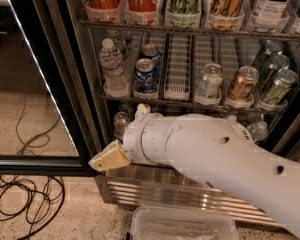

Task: Pick water bottle from middle shelf of fridge

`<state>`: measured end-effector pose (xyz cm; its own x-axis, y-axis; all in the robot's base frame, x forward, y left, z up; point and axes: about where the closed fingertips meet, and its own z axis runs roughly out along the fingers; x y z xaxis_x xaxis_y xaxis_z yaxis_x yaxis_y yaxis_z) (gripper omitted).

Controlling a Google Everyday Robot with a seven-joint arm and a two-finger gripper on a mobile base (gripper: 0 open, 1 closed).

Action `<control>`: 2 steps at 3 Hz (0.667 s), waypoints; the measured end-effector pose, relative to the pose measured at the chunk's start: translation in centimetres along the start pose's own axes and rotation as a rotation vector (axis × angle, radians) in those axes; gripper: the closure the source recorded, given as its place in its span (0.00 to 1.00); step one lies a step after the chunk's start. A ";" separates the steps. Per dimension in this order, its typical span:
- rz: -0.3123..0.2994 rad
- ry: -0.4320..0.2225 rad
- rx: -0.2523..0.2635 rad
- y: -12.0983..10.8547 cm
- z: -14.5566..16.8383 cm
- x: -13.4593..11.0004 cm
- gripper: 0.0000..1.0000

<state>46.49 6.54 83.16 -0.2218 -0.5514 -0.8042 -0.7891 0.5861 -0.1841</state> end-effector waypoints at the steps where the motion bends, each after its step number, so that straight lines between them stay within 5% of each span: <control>1: 0.014 -0.016 0.010 0.2 0.4 -0.1 0.00; 2: 0.075 -0.066 0.037 1.0 1.8 -0.3 0.00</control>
Offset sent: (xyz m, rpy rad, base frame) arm 0.0243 0.0356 -0.0112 0.2207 -0.1156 -0.1814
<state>46.87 8.39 82.22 -0.2402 -0.4659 -0.8516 -0.7496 0.6465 -0.1422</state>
